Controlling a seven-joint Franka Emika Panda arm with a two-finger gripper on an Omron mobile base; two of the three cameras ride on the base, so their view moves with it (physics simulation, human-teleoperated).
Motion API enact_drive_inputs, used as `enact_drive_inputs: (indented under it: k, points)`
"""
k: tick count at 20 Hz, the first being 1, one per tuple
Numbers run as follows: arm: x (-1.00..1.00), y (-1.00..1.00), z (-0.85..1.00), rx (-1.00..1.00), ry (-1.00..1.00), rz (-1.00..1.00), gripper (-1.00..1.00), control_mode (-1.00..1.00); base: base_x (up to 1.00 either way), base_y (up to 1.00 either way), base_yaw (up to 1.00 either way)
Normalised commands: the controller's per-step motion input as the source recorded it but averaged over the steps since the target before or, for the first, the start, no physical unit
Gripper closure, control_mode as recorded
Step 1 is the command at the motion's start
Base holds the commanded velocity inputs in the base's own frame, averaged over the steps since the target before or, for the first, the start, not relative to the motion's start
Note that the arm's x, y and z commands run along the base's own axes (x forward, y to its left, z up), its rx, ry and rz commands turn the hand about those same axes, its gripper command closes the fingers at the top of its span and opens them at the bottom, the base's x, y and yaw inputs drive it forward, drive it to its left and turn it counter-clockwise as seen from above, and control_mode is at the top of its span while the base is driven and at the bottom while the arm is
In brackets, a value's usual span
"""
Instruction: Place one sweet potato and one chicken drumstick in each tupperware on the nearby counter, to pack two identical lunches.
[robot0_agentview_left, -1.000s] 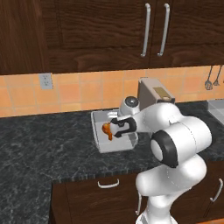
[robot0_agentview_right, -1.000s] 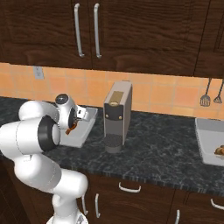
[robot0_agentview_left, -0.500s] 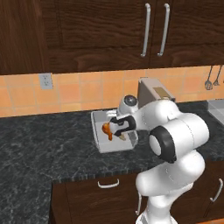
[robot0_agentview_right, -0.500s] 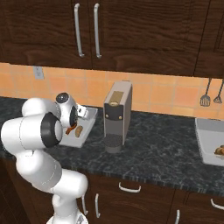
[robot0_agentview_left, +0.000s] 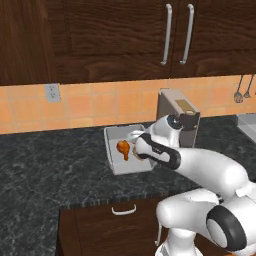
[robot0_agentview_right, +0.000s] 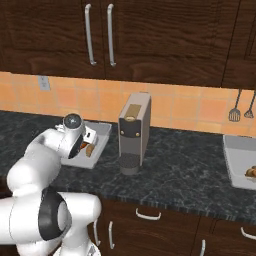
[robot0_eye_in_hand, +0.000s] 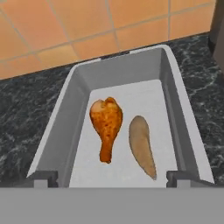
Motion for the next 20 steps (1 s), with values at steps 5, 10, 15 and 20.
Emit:
enact_drive_inputs:
  k: [5, 10, 15, 20]
  points:
    - [-0.90, 0.00, 1.00, 0.06, 0.00, 0.01, -1.00, -1.00, 0.00, 0.00, 0.00]
    - [-0.68, 0.00, 1.00, 0.03, 0.00, 0.09, -1.00, -1.00, 0.00, 0.00, 0.00]
    - [-0.93, -0.01, 1.00, 0.01, 0.07, 0.17, -1.00, -1.00, 0.00, 0.00, 0.00]
    - [-1.00, -0.20, 0.96, -0.10, 0.09, 0.35, -1.00, -1.00, 0.00, 0.00, 0.00]
